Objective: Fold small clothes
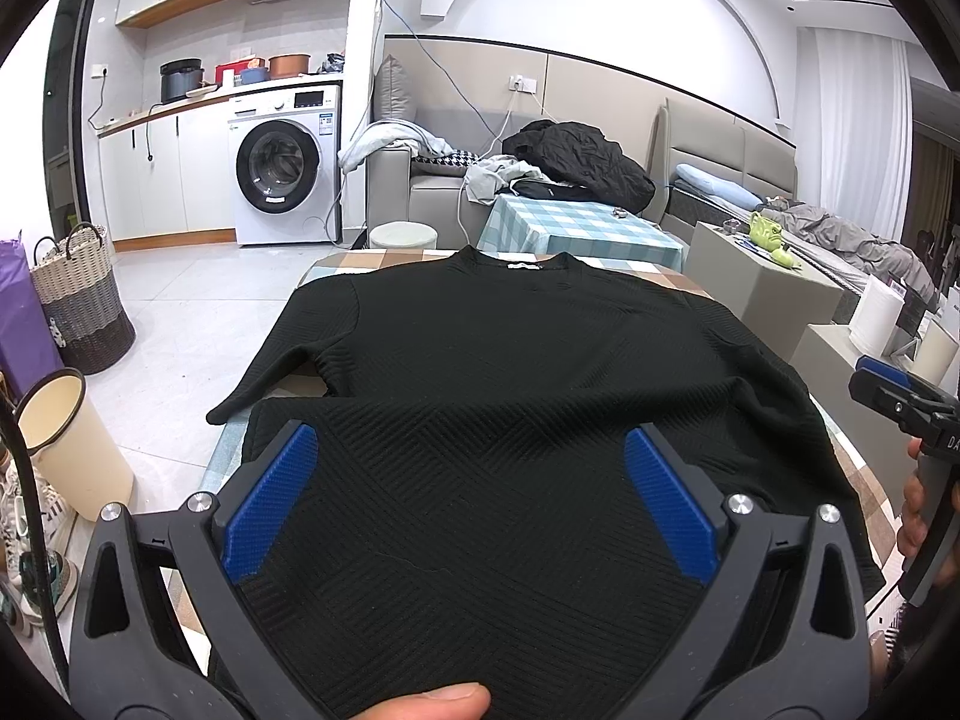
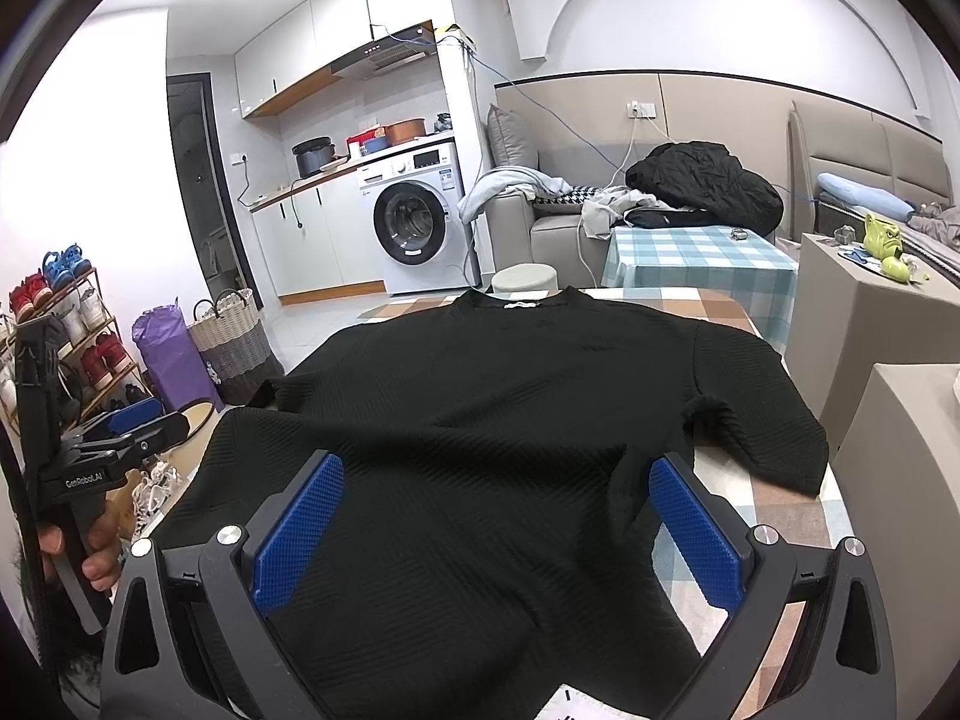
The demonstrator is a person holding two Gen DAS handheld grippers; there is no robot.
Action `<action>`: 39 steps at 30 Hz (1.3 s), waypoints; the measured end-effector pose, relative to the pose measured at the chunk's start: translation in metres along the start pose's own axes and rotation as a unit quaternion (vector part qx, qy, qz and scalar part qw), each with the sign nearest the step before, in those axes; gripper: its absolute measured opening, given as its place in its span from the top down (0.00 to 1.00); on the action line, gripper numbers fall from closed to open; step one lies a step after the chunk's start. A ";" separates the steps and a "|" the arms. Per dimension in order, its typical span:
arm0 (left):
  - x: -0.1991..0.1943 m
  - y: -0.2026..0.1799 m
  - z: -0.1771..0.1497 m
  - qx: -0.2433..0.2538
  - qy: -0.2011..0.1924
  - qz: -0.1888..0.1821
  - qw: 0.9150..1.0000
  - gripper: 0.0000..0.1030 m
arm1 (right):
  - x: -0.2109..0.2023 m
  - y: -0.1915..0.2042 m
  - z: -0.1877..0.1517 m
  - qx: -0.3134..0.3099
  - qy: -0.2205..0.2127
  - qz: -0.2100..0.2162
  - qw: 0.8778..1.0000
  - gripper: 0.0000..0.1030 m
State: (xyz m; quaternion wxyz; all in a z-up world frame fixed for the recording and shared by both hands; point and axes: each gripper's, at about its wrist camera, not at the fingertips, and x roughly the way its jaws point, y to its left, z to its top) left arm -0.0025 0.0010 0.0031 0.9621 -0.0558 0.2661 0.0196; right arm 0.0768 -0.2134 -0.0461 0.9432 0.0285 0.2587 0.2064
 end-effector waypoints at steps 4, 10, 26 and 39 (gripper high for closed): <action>0.000 0.000 0.000 0.000 0.000 0.000 1.000 0.01 | 0.000 0.000 0.000 0.000 -0.001 0.000 1.000 0.00; 0.000 0.000 0.000 0.000 0.000 0.001 1.000 0.01 | 0.000 0.000 0.000 -0.001 -0.001 0.000 1.000 0.00; 0.000 -0.005 0.002 0.018 0.011 -0.004 1.000 0.01 | 0.003 -0.010 -0.003 0.022 -0.001 0.004 1.000 0.00; 0.028 0.018 -0.004 0.003 0.032 0.019 0.999 0.01 | 0.017 -0.017 -0.006 0.040 0.023 -0.010 0.999 0.00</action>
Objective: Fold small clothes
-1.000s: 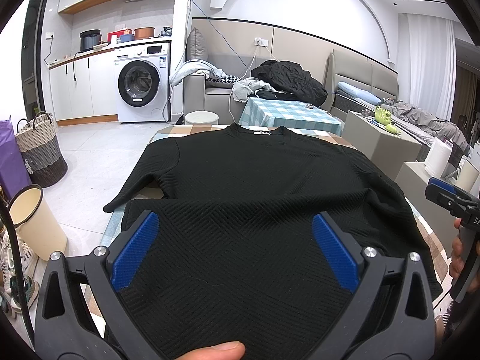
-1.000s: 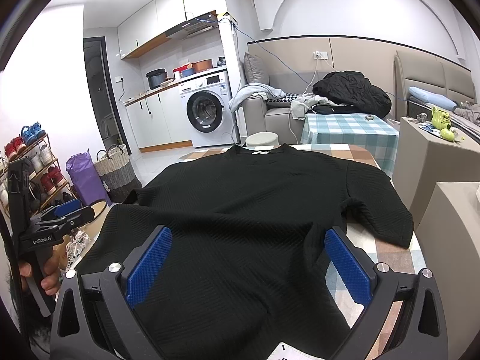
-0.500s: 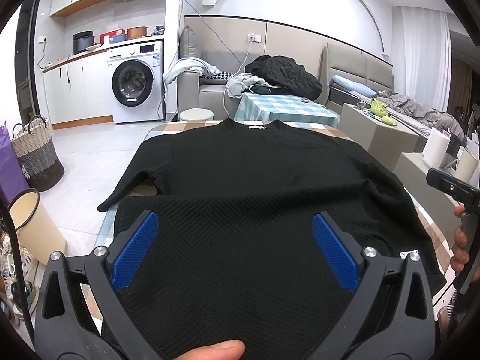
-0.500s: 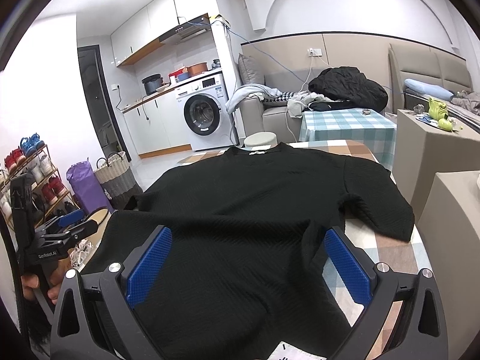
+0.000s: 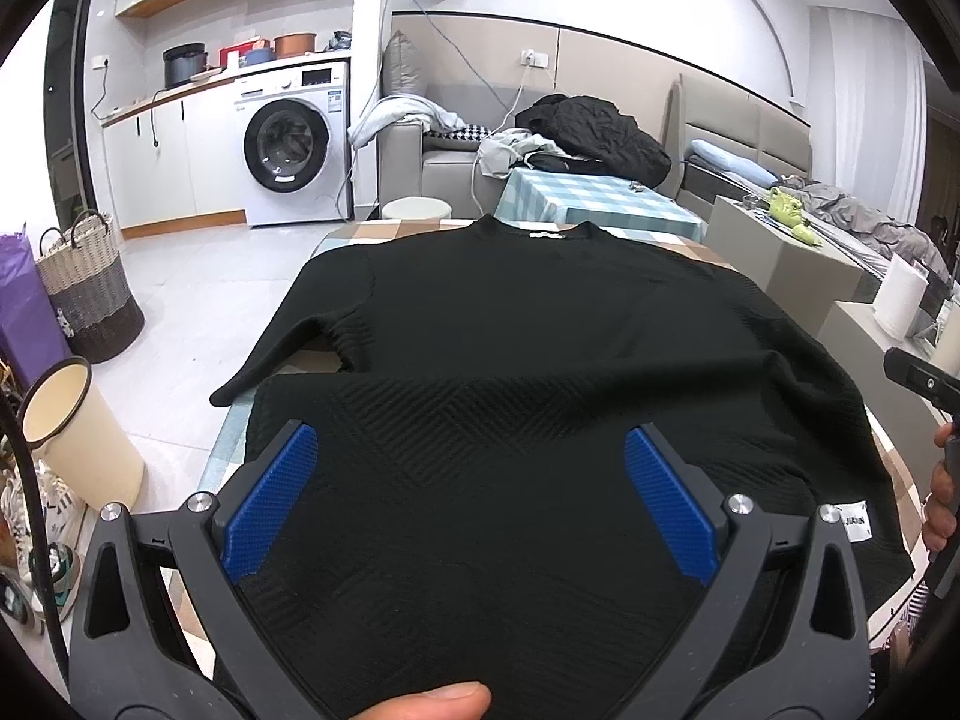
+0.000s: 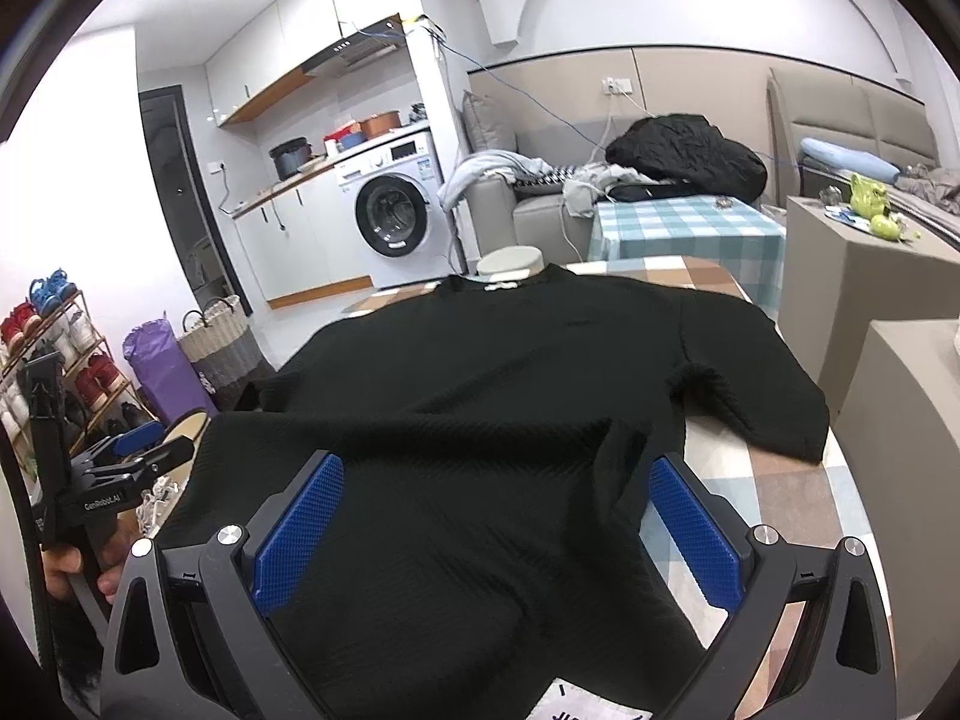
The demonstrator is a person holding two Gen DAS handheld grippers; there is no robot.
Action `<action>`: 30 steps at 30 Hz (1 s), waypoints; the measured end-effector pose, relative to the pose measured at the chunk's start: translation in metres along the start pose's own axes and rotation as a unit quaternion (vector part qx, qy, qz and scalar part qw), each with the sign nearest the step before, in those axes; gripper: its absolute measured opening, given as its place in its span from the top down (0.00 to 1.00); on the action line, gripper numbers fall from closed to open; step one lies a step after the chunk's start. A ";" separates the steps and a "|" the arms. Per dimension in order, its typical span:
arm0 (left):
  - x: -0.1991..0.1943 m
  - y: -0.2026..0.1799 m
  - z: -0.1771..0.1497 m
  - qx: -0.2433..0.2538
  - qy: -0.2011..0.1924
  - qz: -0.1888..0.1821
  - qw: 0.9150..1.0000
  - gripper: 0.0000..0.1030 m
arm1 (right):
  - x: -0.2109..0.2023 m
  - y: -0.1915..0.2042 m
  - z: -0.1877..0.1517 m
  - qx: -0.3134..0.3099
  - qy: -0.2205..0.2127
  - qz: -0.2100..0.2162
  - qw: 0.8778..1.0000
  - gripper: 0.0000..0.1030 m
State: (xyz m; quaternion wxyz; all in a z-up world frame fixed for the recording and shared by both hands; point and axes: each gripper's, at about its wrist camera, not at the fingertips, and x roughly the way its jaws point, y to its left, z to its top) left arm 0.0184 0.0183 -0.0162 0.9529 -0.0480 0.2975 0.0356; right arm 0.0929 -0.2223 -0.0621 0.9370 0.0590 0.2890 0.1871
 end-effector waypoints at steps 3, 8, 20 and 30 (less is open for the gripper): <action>0.008 0.007 0.003 -0.007 0.011 0.004 1.000 0.01 | 0.004 -0.002 0.003 0.011 0.010 -0.006 1.000 0.00; 0.022 0.024 0.013 -0.015 0.021 0.011 1.000 0.01 | 0.008 -0.018 0.016 0.062 0.016 -0.037 0.997 0.00; 0.077 0.073 0.043 -0.047 0.049 0.033 0.997 0.01 | 0.048 -0.141 0.021 0.332 0.052 -0.043 0.941 0.18; 0.127 0.080 0.051 -0.048 0.076 0.040 0.995 0.01 | 0.062 -0.215 0.029 0.351 0.072 -0.161 0.920 0.31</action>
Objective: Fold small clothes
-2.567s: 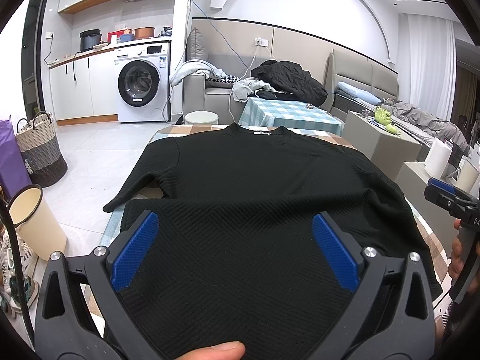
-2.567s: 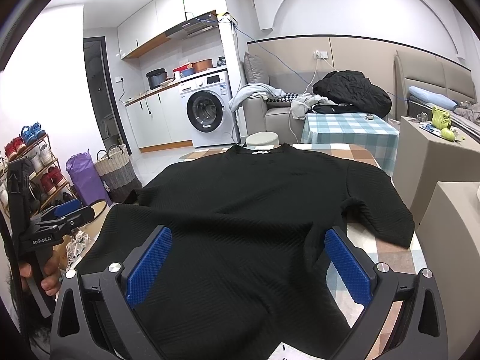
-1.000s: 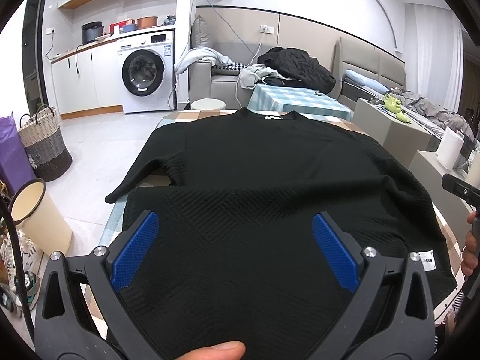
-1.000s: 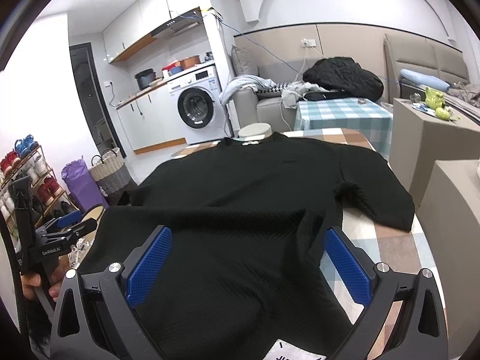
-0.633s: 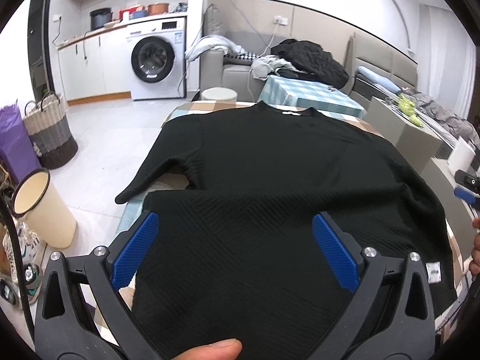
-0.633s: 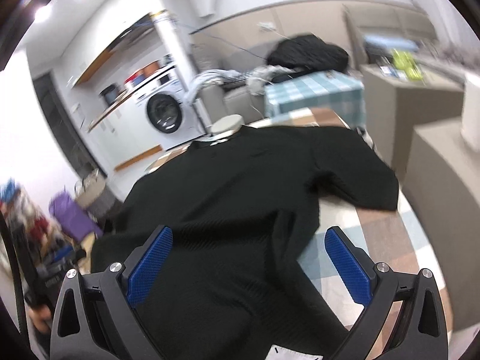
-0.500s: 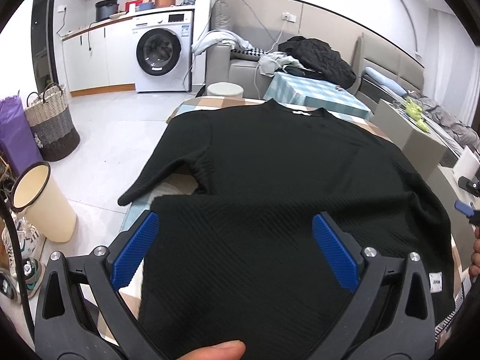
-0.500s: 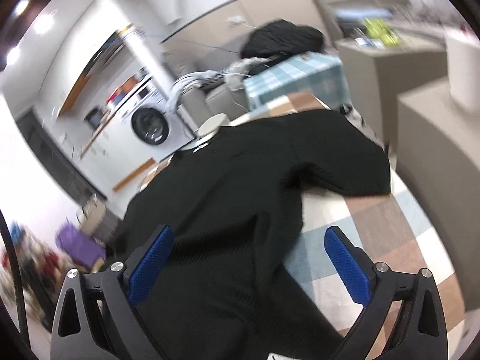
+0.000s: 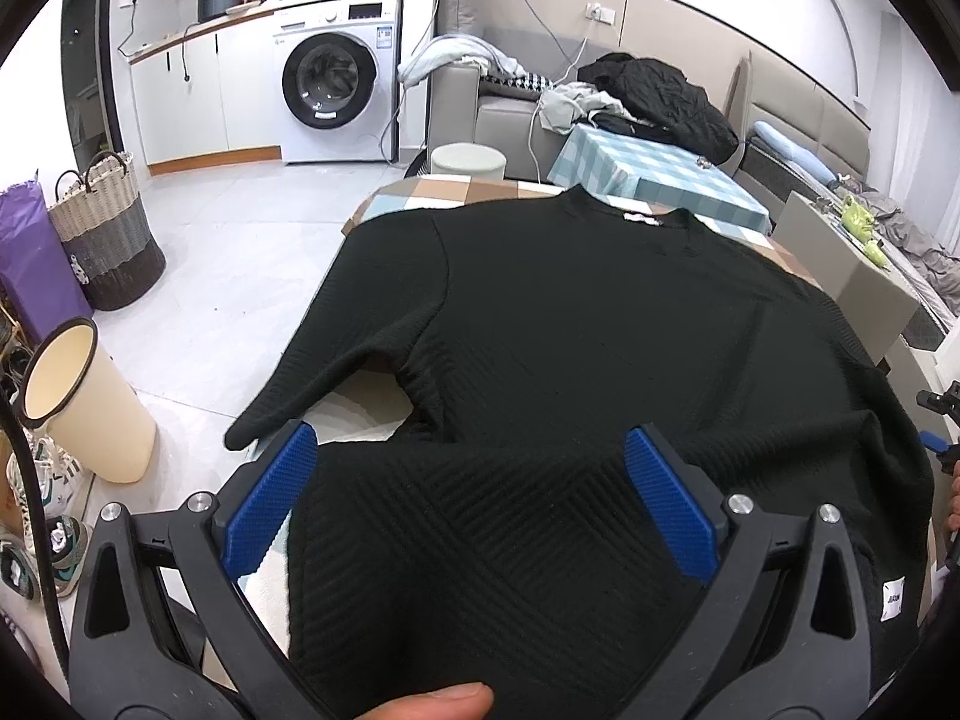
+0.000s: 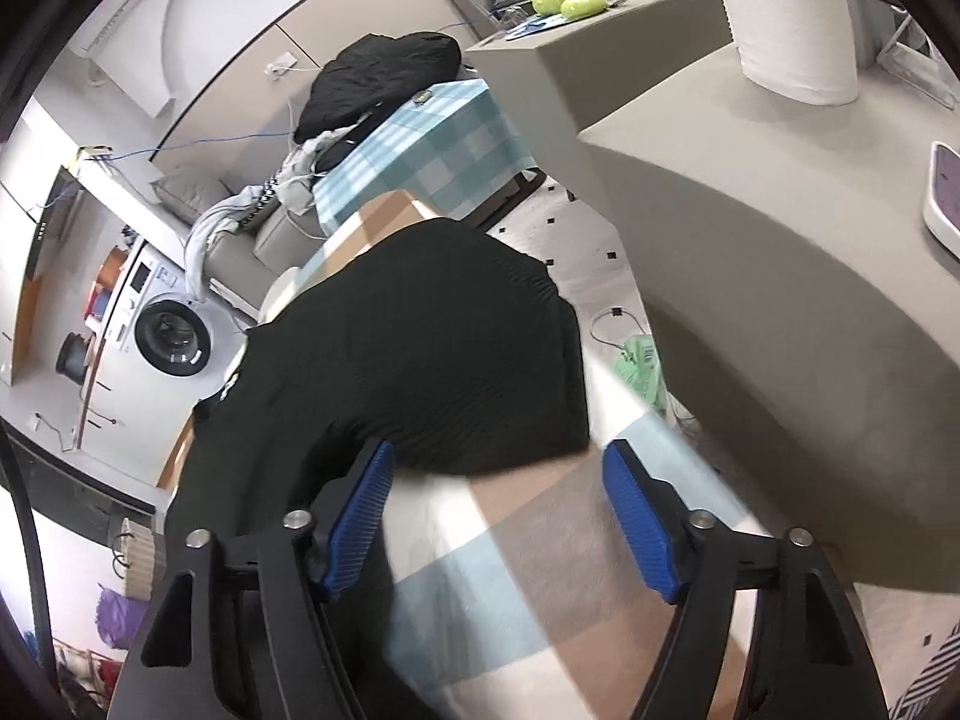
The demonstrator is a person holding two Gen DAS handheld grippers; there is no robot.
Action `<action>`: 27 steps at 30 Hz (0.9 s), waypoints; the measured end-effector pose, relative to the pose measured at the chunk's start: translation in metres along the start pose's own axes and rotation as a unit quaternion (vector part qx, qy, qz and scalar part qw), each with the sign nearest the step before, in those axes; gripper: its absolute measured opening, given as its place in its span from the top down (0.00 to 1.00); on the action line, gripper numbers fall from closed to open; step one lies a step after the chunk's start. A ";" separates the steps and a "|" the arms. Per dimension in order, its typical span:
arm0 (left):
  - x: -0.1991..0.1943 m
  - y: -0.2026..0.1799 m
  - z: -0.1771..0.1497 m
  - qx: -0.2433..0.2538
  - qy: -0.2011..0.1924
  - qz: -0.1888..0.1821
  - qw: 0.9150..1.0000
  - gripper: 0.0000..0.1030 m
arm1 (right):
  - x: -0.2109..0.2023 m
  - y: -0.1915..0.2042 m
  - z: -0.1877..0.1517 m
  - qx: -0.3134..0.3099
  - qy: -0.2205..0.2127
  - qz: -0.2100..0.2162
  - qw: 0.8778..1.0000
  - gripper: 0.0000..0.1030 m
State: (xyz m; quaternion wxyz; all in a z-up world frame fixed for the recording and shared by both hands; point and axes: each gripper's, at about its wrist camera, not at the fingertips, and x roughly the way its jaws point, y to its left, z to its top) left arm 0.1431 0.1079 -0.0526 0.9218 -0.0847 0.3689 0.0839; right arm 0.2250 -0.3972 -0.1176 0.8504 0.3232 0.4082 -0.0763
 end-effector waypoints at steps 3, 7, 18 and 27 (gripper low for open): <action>0.011 -0.006 0.003 0.001 0.004 -0.002 1.000 0.01 | 0.012 -0.004 0.008 0.004 0.016 0.004 1.000 0.34; 0.023 -0.012 0.006 0.005 0.010 -0.003 1.000 0.01 | 0.019 -0.012 0.007 0.002 0.023 -0.007 1.000 0.34; 0.039 -0.025 0.013 0.007 0.012 -0.002 1.000 0.01 | 0.036 0.008 0.011 -0.039 -0.013 -0.072 0.997 0.85; 0.043 -0.020 0.015 0.001 0.010 -0.007 1.000 0.01 | 0.002 0.039 0.053 -0.019 -0.120 0.010 0.992 0.85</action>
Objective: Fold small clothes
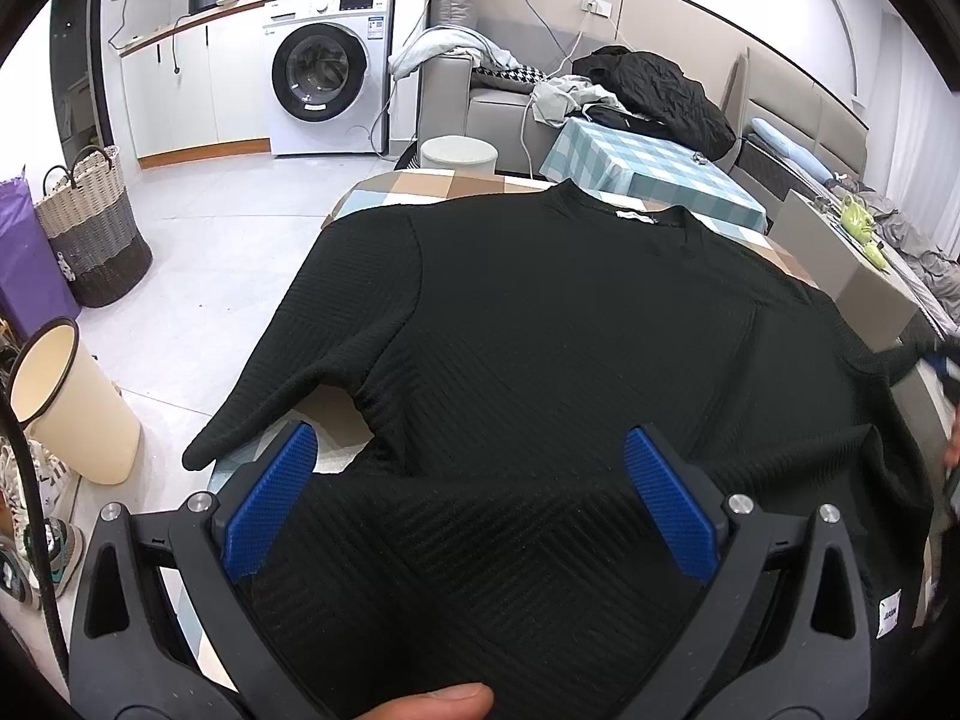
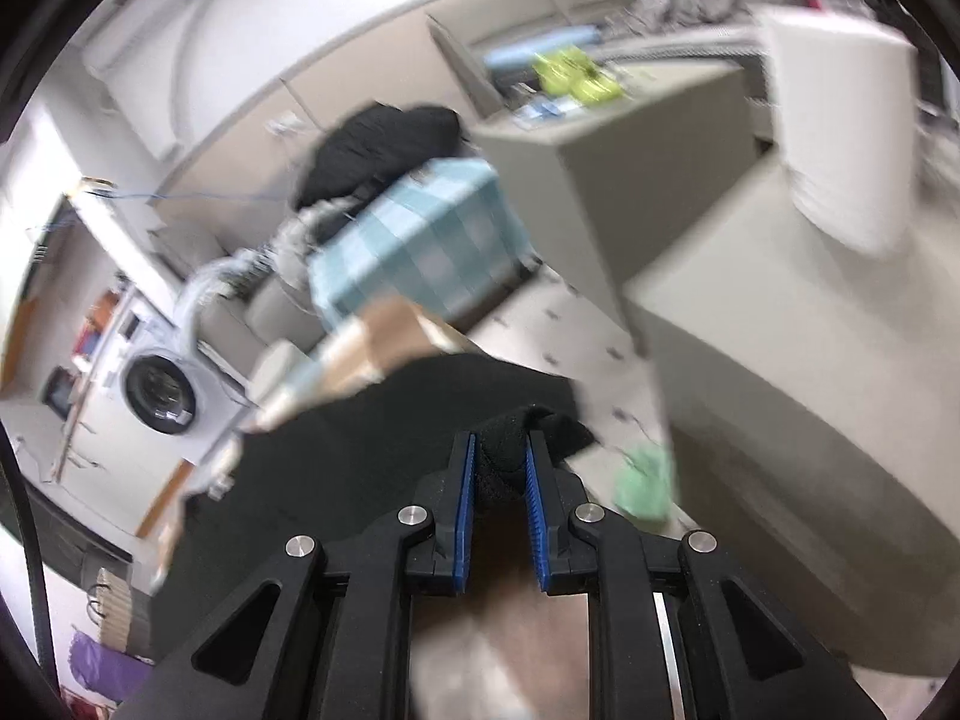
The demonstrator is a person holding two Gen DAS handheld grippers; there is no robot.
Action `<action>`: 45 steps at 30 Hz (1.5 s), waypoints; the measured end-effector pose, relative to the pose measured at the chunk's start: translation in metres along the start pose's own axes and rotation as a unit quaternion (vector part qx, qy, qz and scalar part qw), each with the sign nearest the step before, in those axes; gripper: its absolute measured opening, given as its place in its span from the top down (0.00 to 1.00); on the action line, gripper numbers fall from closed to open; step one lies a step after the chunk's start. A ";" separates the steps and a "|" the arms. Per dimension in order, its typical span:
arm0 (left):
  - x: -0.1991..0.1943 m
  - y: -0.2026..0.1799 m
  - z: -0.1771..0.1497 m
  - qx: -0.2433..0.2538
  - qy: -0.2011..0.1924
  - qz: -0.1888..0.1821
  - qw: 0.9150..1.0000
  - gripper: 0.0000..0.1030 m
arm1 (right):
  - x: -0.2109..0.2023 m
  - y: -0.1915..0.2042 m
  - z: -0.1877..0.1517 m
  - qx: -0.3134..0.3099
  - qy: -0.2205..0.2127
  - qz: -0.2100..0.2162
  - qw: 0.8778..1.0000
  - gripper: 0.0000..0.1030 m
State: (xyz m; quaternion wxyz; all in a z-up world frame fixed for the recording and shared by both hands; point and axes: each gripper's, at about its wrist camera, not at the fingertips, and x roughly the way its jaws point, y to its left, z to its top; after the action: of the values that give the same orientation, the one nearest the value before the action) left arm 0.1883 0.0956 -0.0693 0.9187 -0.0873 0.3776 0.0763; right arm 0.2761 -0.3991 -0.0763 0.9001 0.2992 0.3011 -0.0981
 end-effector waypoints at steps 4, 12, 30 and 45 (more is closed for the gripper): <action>-0.003 0.004 -0.002 -0.003 -0.001 0.004 1.000 0.01 | 0.002 0.068 0.000 -0.066 0.001 0.124 0.990 0.85; -0.007 0.012 -0.006 -0.007 -0.004 0.011 1.000 0.01 | 0.016 0.143 -0.069 -0.237 0.175 0.222 0.929 0.46; -0.005 0.032 -0.008 -0.033 0.008 0.034 0.999 0.01 | 0.044 0.073 -0.087 -0.283 0.218 0.006 0.934 0.92; -0.012 0.120 -0.018 -0.193 0.028 0.027 0.980 0.12 | -0.029 0.060 -0.072 -0.213 0.163 0.062 0.961 0.53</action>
State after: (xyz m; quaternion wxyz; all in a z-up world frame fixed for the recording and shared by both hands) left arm 0.1432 0.2079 -0.0856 0.8713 -0.2552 0.3834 0.1697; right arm 0.2394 -0.3085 -0.0764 0.8861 0.1308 0.4385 0.0739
